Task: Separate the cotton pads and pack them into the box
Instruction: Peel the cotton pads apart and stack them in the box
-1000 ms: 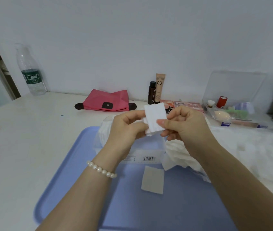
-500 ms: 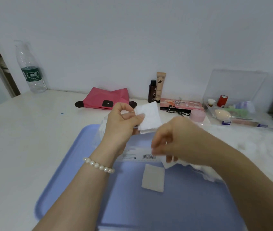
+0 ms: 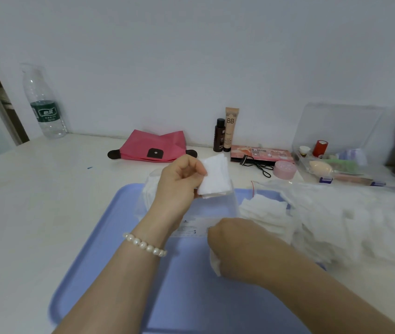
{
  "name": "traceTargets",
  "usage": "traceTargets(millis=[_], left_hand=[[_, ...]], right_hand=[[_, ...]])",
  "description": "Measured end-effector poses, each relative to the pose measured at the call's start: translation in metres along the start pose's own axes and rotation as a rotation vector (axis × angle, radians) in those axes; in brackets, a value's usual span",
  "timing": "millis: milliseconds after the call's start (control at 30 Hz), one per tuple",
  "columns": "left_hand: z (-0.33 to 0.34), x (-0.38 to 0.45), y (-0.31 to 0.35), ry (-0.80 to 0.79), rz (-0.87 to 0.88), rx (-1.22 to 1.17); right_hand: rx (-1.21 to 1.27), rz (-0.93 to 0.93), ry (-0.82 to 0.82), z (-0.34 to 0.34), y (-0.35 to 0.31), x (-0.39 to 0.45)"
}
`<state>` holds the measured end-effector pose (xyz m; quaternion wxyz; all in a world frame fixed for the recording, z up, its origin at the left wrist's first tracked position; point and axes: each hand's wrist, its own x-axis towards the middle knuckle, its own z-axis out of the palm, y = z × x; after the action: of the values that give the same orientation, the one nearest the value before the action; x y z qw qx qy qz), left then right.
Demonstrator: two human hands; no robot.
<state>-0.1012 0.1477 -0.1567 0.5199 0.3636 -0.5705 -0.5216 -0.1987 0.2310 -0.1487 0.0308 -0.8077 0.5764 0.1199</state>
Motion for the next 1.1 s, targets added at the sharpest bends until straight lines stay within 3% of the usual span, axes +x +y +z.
traceTargets(millis=[100,200,300,400,600,1100], left_hand=[[0.000,0.000,0.000,-0.001,-0.003,0.023],[0.001,0.000,-0.001,-0.051,0.004,0.060],[0.003,-0.003,-0.001,-0.137,0.036,0.052],[0.006,-0.005,-0.003,-0.198,0.036,-0.054],[0.010,-0.010,-0.003,-0.287,0.116,-0.021],[0.010,-0.006,-0.004,-0.161,0.032,-0.081]], right_hand=[[0.153,0.002,0.032,-0.013,0.012,-0.008],[0.532,0.027,0.118,-0.031,0.034,-0.017],[1.002,-0.023,0.303,-0.044,0.054,-0.025],[1.193,-0.040,0.455,-0.046,0.070,-0.026],[1.247,0.049,0.482,-0.033,0.075,-0.012],[1.392,0.246,0.615,-0.031,0.076,-0.006]])
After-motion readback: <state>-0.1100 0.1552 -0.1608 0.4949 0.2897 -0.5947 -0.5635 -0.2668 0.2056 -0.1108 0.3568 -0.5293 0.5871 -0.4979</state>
